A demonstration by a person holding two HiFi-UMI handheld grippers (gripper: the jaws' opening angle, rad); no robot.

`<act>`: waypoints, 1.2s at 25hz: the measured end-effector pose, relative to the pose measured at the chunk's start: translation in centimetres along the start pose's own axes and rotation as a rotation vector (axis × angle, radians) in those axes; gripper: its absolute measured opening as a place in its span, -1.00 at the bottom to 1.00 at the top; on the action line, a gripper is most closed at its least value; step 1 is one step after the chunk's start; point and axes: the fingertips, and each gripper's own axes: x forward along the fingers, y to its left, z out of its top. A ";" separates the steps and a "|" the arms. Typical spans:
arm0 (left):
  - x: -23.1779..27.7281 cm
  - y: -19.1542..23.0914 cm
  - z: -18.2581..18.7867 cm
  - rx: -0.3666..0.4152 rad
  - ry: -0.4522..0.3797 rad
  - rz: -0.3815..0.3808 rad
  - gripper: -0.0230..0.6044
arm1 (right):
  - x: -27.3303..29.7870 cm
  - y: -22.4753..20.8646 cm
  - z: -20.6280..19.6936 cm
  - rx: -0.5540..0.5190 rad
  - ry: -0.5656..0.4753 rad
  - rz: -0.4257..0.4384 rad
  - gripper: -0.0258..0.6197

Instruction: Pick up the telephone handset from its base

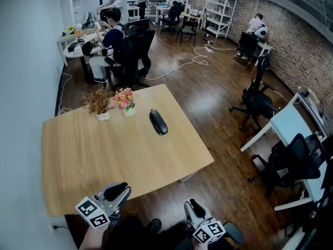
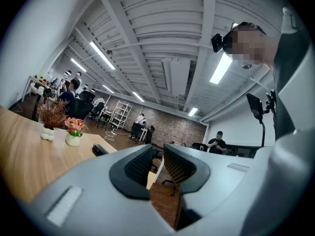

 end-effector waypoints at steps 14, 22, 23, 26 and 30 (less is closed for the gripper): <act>11.3 13.1 2.7 -0.087 -0.099 -0.005 -0.75 | 10.6 -4.7 3.2 -0.091 0.119 -0.093 -0.57; 8.2 22.8 1.5 -0.176 -0.136 0.159 -0.75 | 22.0 -5.0 4.4 -0.242 0.277 -0.047 -0.57; 7.4 23.7 1.2 -0.184 -0.140 0.187 -0.75 | 23.3 -5.2 4.0 -0.255 0.303 -0.040 -0.57; 5.3 25.2 1.3 -0.192 -0.147 0.257 -0.75 | 26.8 -5.5 3.3 -0.270 0.362 -0.016 -0.57; 2.9 26.1 1.7 -0.188 -0.147 0.345 -0.75 | 30.2 -6.0 2.4 -0.276 0.415 0.019 -0.57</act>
